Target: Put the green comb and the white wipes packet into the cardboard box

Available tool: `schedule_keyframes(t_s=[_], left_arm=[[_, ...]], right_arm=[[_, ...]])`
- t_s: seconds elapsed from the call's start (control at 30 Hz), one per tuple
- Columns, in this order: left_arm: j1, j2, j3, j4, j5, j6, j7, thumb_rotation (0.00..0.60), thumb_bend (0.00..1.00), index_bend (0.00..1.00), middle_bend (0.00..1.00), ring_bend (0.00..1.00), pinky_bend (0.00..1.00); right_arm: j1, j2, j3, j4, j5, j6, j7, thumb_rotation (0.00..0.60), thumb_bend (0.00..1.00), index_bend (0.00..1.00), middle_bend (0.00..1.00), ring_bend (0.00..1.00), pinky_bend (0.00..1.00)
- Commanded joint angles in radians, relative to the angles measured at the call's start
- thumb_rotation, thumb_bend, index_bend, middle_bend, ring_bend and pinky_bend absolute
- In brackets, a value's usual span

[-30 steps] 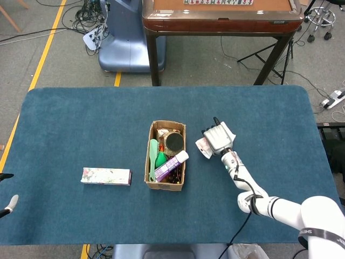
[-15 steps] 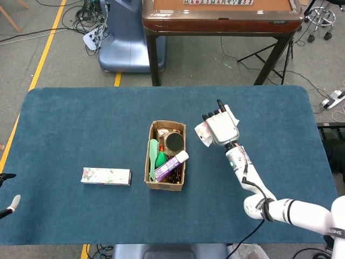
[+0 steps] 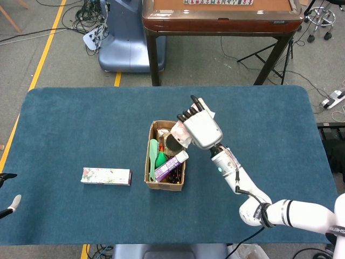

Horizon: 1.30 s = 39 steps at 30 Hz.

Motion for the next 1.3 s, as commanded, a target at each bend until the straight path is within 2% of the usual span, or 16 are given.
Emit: schedule_keyframes(t_s=[0.03,0.27,0.57,0.67,0.93,1.1,1.3], left_arm=[[0.001,0.001,0.0,0.001,-0.001,0.002,-0.004,0.6,0.28,0.3,0.32,0.23,0.41],[0.006,0.005,0.0,0.003,0.004,0.012,-0.018,0.6,0.28,0.3,0.32,0.23,0.41],[0.009,0.009,-0.002,-0.002,0.007,0.022,-0.019,0.6,0.28,0.3,0.32,0.23,0.41],[0.011,0.009,-0.001,-0.003,0.008,0.025,-0.019,0.6,0.28,0.3,0.32,0.23,0.41],[0.01,0.008,-0.002,-0.002,0.008,0.025,-0.015,0.6,0.28,0.3,0.32,0.23,0.41],[0.011,0.006,-0.001,-0.001,0.008,0.025,-0.013,0.6,0.28,0.3,0.32,0.23,0.41],[0.012,0.006,-0.001,0.0,0.008,0.026,-0.013,0.6,0.28,0.3,0.32,0.23,0.41]], right_arm=[[0.028,-0.052,-0.019,0.03,-0.077,-0.009,0.046,0.6,0.3,0.39,0.51,0.39,0.13],[0.064,-0.112,-0.052,0.072,-0.186,-0.036,0.098,0.6,0.3,0.39,0.51,0.39,0.14],[0.083,-0.137,-0.059,0.075,-0.207,-0.075,0.123,0.6,0.28,0.39,0.51,0.39,0.15],[0.082,-0.132,-0.06,0.071,-0.203,-0.085,0.126,0.6,0.23,0.39,0.49,0.39,0.15],[0.076,-0.117,-0.064,0.072,-0.215,-0.086,0.132,0.6,0.01,0.37,0.37,0.31,0.15],[0.073,-0.113,-0.062,0.074,-0.223,-0.083,0.144,0.6,0.0,0.26,0.31,0.26,0.15],[0.066,-0.103,-0.059,0.068,-0.224,-0.079,0.145,0.6,0.0,0.25,0.3,0.25,0.15]])
